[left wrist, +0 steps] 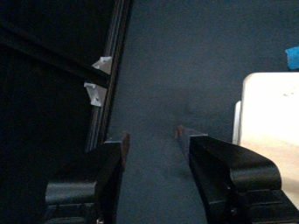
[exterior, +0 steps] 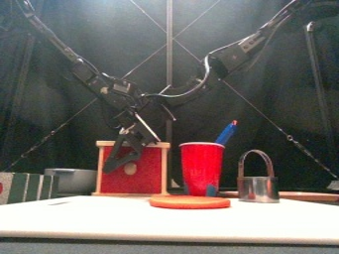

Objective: Get the cutter from the drawer then cut the dough then place the extra dough in the bowl
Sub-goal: Cut the dough

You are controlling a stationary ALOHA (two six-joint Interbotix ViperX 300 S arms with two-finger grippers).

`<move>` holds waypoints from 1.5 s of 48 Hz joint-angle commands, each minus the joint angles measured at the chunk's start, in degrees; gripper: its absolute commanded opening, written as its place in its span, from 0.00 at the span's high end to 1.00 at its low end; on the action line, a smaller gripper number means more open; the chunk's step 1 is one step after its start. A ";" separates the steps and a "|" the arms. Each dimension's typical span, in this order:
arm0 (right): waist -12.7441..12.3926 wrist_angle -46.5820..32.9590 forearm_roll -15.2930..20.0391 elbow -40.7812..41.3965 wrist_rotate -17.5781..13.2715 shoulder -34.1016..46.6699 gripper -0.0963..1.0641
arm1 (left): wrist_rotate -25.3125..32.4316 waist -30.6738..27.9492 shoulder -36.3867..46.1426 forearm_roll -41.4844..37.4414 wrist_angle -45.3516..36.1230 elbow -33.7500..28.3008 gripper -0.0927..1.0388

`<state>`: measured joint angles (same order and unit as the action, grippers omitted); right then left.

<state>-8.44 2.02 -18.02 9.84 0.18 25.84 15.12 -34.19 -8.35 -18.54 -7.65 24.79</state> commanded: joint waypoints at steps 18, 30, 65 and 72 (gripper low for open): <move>7.21 -2.37 5.71 13.36 -0.97 -19.86 0.76 | -0.26 -0.62 5.01 5.01 9.93 2.02 0.16; 7.56 2.46 14.59 30.15 -0.88 -39.90 0.76 | -0.18 0.44 11.87 11.60 23.64 10.99 0.16; 9.93 19.51 13.01 37.09 -0.09 -41.66 0.21 | -0.26 30.15 16.44 22.68 46.49 26.54 0.16; 9.84 19.60 10.99 35.77 -0.44 -38.23 0.21 | -0.26 33.49 16.79 25.14 47.11 27.42 0.16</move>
<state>1.41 21.88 -6.33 47.37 -0.09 -12.48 14.77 -1.85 7.65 5.71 38.76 52.56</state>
